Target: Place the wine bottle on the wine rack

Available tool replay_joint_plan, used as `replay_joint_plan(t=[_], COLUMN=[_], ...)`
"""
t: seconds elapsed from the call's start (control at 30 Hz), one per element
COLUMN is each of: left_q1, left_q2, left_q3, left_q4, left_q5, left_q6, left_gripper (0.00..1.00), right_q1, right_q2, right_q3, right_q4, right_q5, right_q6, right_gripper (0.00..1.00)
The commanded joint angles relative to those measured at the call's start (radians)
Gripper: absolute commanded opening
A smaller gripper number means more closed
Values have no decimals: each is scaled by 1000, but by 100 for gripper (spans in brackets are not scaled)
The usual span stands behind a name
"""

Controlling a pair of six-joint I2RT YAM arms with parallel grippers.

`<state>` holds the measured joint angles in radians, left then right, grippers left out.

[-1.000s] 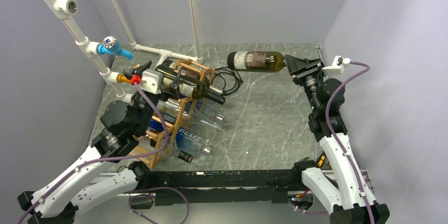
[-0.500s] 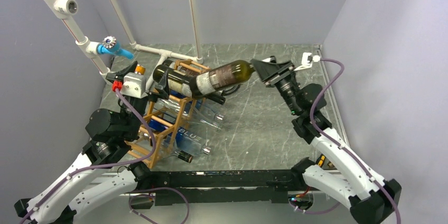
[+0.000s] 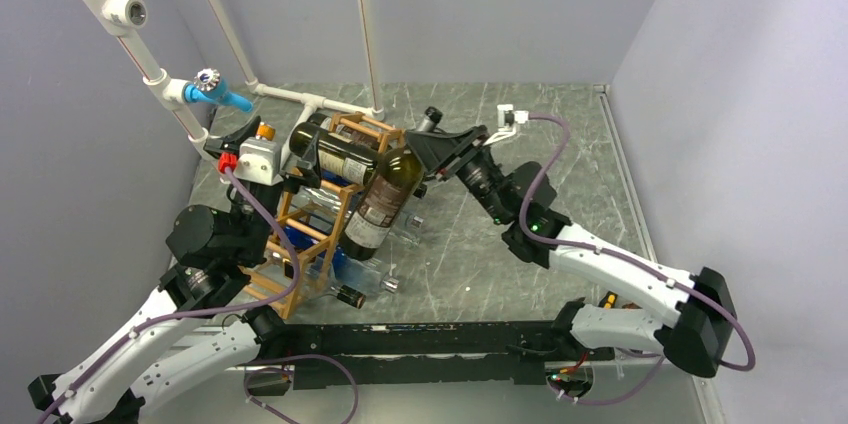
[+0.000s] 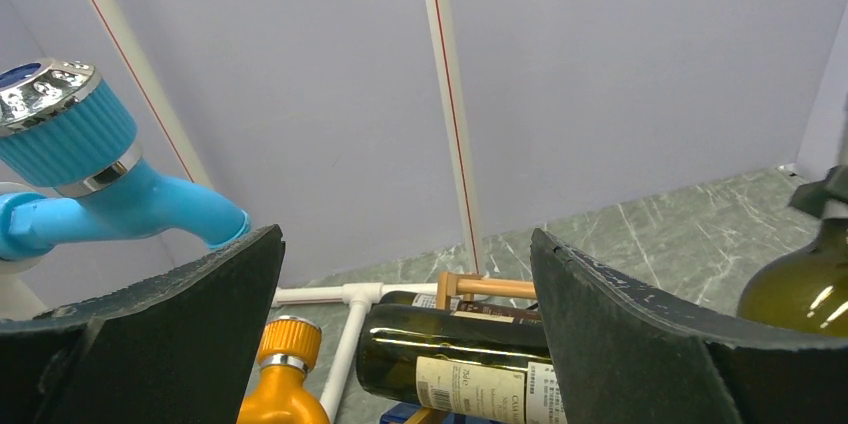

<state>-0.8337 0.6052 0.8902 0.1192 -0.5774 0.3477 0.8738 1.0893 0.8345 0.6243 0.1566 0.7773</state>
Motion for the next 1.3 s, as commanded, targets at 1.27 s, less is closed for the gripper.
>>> replay_joint_plan(t=[1.27], left_q1=[-96], left_q2=[350], left_q3=[231], left_q4=[-266], left_q5=[621], left_q6=[-289], left_gripper=[100], right_q1=[39], right_q2=[-98], right_q3=[319], right_q4=[-162], right_q5=[174], right_q6=[-107], right_gripper=[0])
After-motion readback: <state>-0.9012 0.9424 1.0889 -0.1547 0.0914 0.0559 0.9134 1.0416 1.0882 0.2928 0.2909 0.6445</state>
